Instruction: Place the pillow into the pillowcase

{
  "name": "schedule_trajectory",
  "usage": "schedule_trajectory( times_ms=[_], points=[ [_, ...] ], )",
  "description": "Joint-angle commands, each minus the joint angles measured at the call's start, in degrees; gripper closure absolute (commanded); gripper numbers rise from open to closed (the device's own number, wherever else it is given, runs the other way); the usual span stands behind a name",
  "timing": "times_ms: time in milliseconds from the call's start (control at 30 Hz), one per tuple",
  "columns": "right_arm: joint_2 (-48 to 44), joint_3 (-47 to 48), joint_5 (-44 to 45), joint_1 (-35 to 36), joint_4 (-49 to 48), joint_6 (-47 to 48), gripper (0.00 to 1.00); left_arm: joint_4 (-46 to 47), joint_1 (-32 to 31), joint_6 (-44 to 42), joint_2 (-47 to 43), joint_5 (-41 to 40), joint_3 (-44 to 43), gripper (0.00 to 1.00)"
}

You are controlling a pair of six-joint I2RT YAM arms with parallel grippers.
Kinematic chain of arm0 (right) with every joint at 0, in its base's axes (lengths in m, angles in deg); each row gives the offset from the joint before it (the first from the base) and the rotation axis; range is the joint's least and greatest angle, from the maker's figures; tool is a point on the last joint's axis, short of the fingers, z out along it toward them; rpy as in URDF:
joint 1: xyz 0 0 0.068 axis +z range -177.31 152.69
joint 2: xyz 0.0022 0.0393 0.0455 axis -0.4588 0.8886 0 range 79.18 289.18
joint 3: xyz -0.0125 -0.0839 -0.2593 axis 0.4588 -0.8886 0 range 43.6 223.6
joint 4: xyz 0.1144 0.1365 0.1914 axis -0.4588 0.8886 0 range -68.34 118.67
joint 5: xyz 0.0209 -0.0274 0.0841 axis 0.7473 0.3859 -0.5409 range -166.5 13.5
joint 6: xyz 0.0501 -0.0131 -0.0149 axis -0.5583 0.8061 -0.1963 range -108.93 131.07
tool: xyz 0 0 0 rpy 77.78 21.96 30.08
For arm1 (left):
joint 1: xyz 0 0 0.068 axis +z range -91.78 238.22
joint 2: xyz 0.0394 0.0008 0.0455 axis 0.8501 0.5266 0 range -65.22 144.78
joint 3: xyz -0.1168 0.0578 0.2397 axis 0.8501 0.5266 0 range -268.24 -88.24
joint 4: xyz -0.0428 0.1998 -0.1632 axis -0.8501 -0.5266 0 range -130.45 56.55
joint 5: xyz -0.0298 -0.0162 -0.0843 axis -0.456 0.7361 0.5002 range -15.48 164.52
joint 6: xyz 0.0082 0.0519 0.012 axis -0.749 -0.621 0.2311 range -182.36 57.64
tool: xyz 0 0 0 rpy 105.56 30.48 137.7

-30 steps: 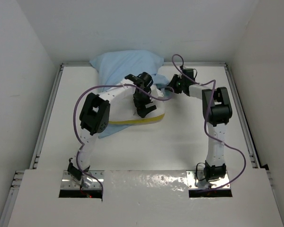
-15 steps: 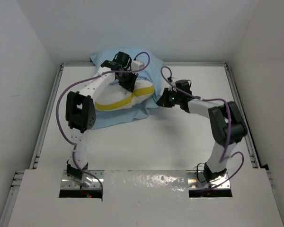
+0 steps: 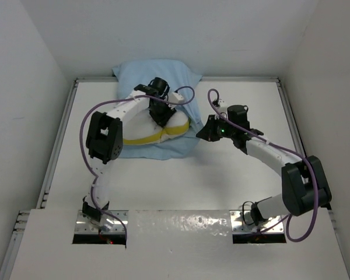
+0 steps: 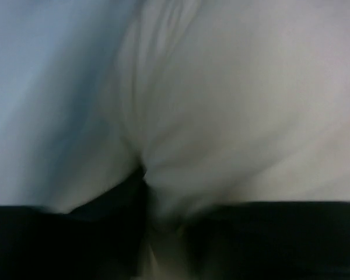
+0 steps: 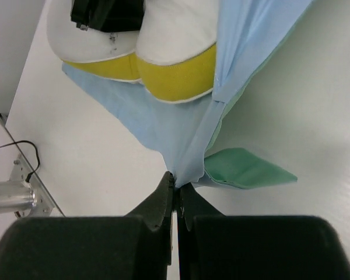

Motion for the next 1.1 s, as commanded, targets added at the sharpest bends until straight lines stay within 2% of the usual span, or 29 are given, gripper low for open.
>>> schedule_trajectory(
  times_ms=[0,33,67,133,200,233,333,400,433,467,567,600,667,1067],
  points=[
    [1.8,-1.3,-3.9,0.4,-0.8,-3.8,1.00,-0.4,1.9,-2.5,5.4,-0.3,-9.1,0.26],
    [2.5,-1.4,-2.7,0.4,-1.4,-5.2,1.00,-3.1,2.5,-0.3,5.2,3.2,-12.4,0.01],
    [3.2,-1.4,-2.2,0.4,-2.4,-5.4,1.00,-7.3,3.2,0.7,4.3,6.9,-18.5,0.00],
    [4.6,-1.3,-0.9,0.5,-3.4,-6.3,1.00,-10.2,5.3,2.5,-0.5,15.6,-22.7,0.00],
    [5.7,-0.8,-0.4,0.5,-4.2,-6.6,1.00,-10.9,5.8,2.2,-5.8,13.4,-22.4,0.00],
    [6.0,-0.4,-0.2,0.4,-4.1,-6.6,1.00,-9.3,5.9,2.1,-12.0,11.1,-17.5,0.00],
    [6.6,-0.7,0.4,0.5,-4.4,-6.6,1.00,-9.2,9.9,5.0,-19.7,4.2,-8.4,0.00],
    [6.4,-1.4,0.9,0.6,-5.4,-6.7,1.00,-10.4,18.8,8.0,-20.8,3.4,-3.9,0.00],
    [6.5,-1.5,1.1,0.6,-5.6,-6.7,1.00,-11.7,22.4,8.3,-20.5,4.0,1.0,0.00],
    [6.6,-1.5,0.9,0.6,-6.0,-6.7,1.00,-12.3,30.0,8.6,-19.8,4.5,3.2,0.00],
    [7.0,-0.8,0.8,0.7,-5.6,-6.1,1.00,-11.2,40.5,6.5,-16.7,8.3,11.5,0.00],
    [7.0,-0.4,1.2,0.7,-5.0,-5.7,1.00,-9.3,41.9,5.1,-15.6,7.5,15.0,0.00],
    [7.0,-0.1,1.5,0.8,-4.6,-5.2,1.00,-7.6,41.8,3.4,-14.8,6.3,18.2,0.00],
    [6.5,-1.7,2.4,0.8,-4.9,-5.1,1.00,-0.5,40.5,0.5,-12.6,13.8,29.0,0.00]
  ],
)
